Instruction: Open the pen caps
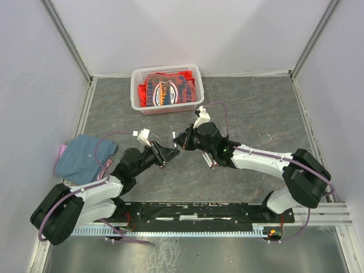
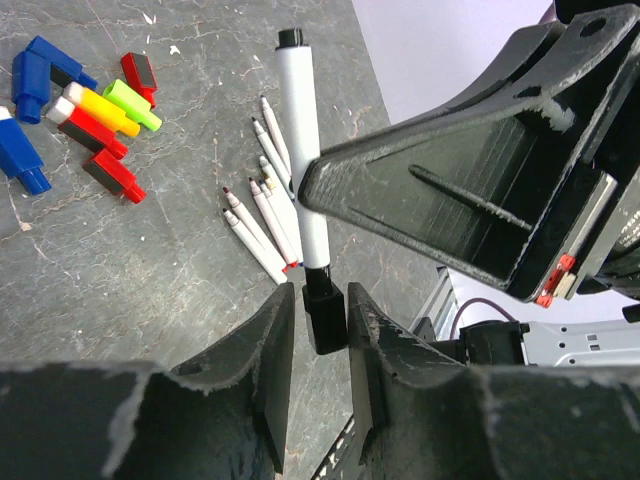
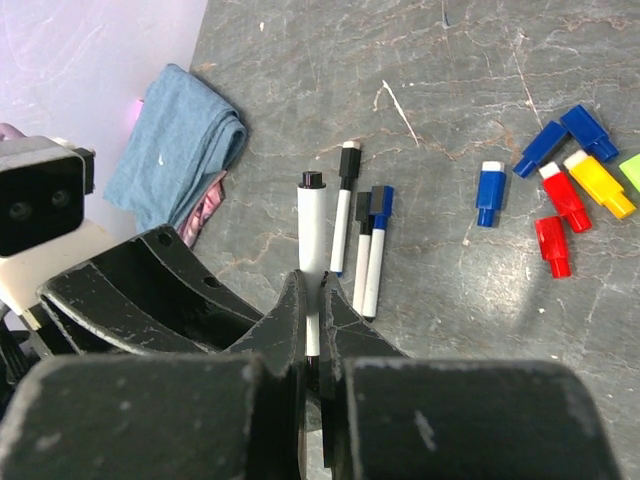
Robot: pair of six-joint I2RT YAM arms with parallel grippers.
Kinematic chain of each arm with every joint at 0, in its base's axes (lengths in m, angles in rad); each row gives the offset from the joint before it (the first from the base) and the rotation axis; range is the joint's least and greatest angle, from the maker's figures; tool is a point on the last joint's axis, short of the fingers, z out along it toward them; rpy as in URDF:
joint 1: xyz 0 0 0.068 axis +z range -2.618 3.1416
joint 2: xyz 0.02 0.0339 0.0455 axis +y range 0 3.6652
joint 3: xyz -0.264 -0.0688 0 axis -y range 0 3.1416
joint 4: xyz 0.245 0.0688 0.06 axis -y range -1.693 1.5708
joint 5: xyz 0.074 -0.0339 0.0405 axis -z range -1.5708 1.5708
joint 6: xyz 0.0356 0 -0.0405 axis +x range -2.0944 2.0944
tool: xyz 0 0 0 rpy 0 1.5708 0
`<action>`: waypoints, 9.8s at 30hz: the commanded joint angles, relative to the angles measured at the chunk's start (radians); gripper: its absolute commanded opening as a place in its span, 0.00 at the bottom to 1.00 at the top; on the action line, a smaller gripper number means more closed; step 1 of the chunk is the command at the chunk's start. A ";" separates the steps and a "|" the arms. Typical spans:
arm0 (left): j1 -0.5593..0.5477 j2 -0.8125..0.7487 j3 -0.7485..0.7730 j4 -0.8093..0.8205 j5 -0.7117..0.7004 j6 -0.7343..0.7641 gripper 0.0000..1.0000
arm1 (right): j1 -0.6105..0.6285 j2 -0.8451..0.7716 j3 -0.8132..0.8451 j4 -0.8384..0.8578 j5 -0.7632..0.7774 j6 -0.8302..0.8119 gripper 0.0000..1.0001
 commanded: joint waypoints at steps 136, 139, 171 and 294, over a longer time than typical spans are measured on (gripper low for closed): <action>-0.260 0.152 0.282 -0.503 -0.358 0.259 0.03 | 0.055 -0.060 0.105 -0.035 0.605 -0.327 0.01; -0.261 0.154 0.255 -0.416 -0.249 0.276 0.03 | 0.029 -0.090 0.046 0.070 0.514 -0.342 0.01; -0.217 0.539 0.684 -0.847 -0.626 0.238 0.03 | -0.013 -0.132 0.001 -0.442 0.286 -0.314 0.01; -0.068 -0.299 0.172 -0.972 -0.824 -0.049 0.34 | 0.185 0.611 0.656 -0.554 0.219 -0.292 0.38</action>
